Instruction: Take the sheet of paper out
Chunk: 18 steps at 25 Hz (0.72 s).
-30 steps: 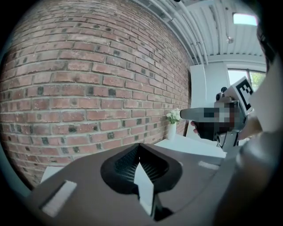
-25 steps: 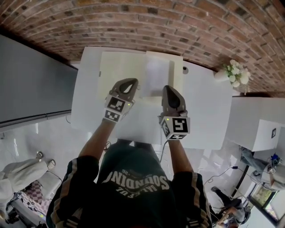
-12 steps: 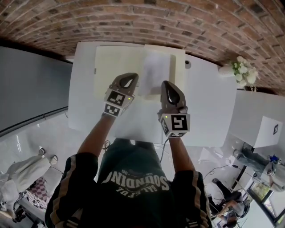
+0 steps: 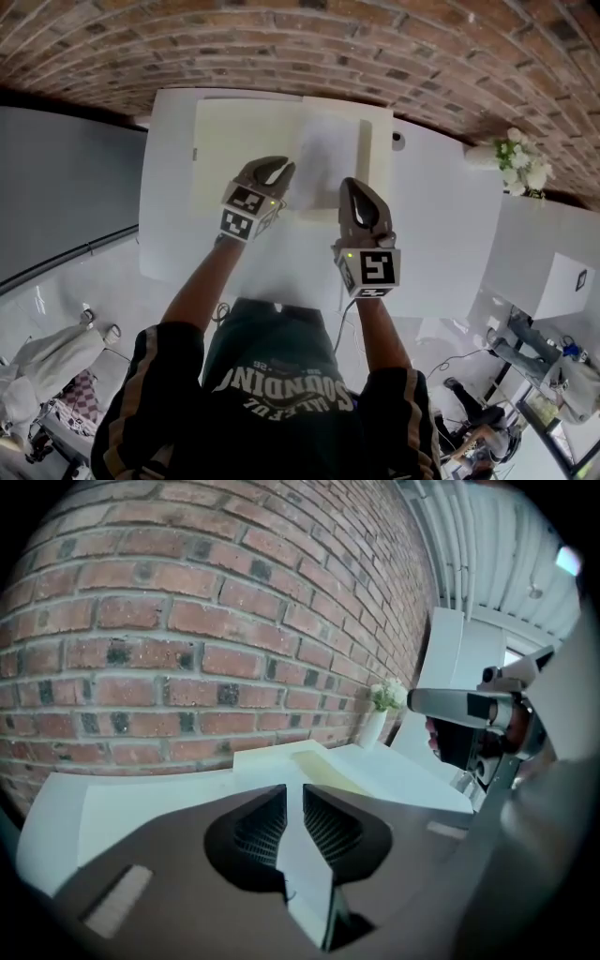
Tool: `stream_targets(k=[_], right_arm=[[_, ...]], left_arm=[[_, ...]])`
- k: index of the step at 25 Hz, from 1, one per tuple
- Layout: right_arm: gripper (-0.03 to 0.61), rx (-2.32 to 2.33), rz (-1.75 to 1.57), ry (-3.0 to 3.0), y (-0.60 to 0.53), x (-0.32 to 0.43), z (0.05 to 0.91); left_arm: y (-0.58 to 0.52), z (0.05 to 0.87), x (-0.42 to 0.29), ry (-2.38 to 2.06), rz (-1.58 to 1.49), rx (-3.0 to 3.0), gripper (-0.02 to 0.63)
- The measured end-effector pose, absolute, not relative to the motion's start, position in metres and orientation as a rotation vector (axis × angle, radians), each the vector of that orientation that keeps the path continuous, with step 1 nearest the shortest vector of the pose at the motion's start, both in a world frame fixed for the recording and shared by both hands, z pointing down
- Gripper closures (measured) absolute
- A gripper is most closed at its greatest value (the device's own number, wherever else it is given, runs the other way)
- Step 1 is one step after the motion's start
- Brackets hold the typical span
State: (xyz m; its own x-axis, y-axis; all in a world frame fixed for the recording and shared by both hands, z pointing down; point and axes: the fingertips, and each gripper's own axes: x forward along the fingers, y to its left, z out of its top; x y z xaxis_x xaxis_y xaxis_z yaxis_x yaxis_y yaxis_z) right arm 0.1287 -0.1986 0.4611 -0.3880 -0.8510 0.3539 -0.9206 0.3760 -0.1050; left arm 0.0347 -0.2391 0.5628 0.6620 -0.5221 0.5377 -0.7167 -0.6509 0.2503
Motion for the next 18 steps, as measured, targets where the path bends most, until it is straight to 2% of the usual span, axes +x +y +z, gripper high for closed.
stream_targets(k=[7,18], right_arm=[[0.578,1.566,0.460,-2.381,-0.200,0.134,0.476],[0.578,1.567,0.500,-2.370,-0.200,0.141,0.487]], left_arm=[[-0.244,0.587,0.041,-0.923,0.605,2.344,0.468],[-0.249,0.625,0.048,-0.856,0.609,2.159,0.466]])
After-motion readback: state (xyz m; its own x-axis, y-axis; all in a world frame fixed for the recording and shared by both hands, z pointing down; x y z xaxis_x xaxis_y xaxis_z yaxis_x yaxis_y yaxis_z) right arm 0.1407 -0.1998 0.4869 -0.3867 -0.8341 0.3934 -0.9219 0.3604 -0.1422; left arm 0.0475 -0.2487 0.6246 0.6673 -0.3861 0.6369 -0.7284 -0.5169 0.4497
